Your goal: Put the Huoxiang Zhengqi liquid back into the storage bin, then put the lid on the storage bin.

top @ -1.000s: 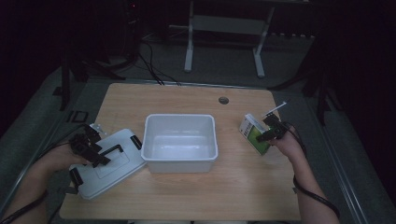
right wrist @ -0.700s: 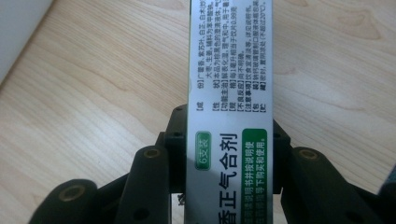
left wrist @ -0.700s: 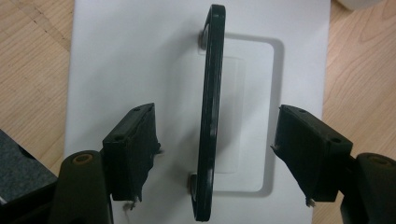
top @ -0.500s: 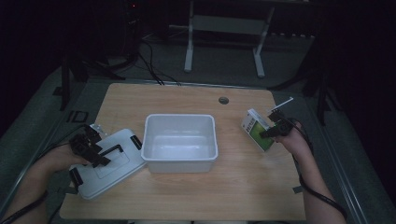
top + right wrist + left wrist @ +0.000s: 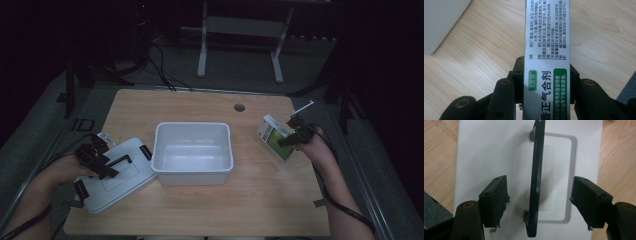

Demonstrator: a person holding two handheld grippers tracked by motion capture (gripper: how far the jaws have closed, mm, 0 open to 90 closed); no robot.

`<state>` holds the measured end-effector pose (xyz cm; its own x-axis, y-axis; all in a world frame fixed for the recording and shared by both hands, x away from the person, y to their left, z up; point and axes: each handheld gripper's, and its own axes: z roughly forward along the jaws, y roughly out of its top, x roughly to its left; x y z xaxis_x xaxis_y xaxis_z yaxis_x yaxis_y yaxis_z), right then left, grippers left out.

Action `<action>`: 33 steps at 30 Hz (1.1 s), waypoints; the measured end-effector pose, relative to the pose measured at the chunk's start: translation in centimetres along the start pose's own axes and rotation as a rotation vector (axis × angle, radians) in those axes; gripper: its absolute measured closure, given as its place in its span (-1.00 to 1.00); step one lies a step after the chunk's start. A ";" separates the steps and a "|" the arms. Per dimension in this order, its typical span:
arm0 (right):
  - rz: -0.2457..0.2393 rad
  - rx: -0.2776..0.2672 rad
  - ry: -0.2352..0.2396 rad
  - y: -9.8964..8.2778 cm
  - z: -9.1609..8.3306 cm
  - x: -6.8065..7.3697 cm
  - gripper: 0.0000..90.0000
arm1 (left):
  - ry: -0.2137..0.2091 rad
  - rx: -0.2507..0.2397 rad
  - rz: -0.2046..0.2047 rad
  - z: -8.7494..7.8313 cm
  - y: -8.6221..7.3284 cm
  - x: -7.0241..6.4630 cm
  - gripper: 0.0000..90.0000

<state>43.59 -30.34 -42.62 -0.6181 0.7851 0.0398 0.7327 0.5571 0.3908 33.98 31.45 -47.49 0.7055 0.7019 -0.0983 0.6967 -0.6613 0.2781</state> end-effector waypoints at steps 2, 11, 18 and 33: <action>-0.008 -0.002 0.003 0.3 -0.4 0.2 0.43 | 0.004 0.002 -0.002 0.0 0.1 0.0 -0.33; -0.072 -0.023 0.025 1.7 -1.9 1.9 0.43 | -0.003 0.000 0.002 -0.2 0.2 -0.1 -0.33; -0.138 -0.045 0.036 3.3 -3.3 3.7 0.43 | 0.005 0.004 -0.002 -0.3 0.1 -0.2 -0.33; -0.364 -0.128 0.199 7.1 -6.6 9.9 0.43 | 0.000 0.003 0.003 -0.5 0.4 -0.3 -0.33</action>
<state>40.77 -20.42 -33.38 -0.8816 0.4693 0.0496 0.4234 0.7402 0.5223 33.97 31.16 -46.88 0.7077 0.6997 -0.0973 0.6947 -0.6643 0.2758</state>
